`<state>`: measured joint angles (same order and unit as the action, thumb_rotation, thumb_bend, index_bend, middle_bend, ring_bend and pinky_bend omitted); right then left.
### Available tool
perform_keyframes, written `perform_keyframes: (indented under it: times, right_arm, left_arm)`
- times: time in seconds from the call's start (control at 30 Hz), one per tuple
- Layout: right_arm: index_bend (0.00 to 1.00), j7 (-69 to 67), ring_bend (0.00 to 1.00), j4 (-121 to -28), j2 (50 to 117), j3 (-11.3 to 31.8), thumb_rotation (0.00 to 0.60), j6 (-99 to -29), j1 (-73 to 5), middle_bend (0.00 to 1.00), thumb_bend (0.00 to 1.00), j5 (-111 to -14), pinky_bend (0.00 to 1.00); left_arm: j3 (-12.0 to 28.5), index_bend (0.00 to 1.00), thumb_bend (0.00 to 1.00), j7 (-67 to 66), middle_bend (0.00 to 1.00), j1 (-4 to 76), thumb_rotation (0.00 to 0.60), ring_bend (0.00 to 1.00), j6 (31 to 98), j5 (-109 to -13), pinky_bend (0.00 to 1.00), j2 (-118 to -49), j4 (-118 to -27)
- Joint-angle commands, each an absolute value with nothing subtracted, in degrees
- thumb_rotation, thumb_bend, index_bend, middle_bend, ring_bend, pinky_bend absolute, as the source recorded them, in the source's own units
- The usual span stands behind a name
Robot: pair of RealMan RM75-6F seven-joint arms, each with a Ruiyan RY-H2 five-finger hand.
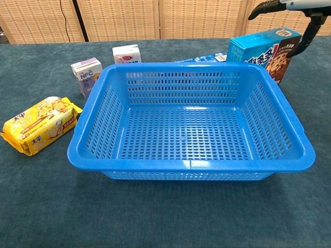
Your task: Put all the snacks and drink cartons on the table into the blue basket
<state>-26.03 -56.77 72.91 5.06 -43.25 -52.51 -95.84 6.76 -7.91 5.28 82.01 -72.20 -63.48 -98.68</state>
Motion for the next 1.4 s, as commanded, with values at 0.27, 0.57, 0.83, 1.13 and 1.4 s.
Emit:
perform_keyframes:
  times: [0.27, 0.57, 0.83, 1.13, 1.4]
  right_arm:
    - [0.29, -26.53, 0.21, -53.45, 76.59, 3.83, 0.600, -42.34, -55.29, 0.23, 0.69, -94.77, 0.36]
    - [0.54, -28.08, 0.48, -52.94, 76.70, 3.58, 0.600, -47.80, -54.26, 0.54, 0.90, -94.43, 0.45]
    - [0.56, -28.85, 0.49, -57.26, 72.35, 4.34, 0.600, -57.33, -51.44, 0.56, 0.92, -94.95, 0.46]
    - [0.56, -27.94, 0.49, -70.46, 63.02, 6.63, 0.600, -72.66, -47.34, 0.56, 0.92, -98.10, 0.46]
    - [0.56, -20.75, 0.49, -81.14, 59.92, 6.59, 0.600, -78.43, -46.89, 0.56, 0.92, -104.75, 0.46]
  left_arm:
    - [6.90, 0.00, 0.13, -7.19, 0.00, 5.11, 0.600, 0.00, 82.38, -72.08, 0.00, -63.36, -98.59]
    - [6.74, 0.00, 0.13, -6.77, 0.00, 5.07, 0.600, 0.00, 82.41, -72.42, 0.00, -63.20, -98.68]
    - [6.28, 0.00, 0.13, -6.58, 0.00, 4.98, 0.600, 0.00, 82.55, -73.35, 0.00, -63.13, -98.92]
    - [6.13, 0.00, 0.13, -6.22, 0.00, 5.06, 0.600, 0.00, 82.41, -73.77, 0.00, -63.02, -98.92]
    - [6.05, 0.00, 0.13, -7.06, 0.00, 5.41, 0.600, 0.00, 82.00, -73.70, 0.00, -63.30, -99.00]
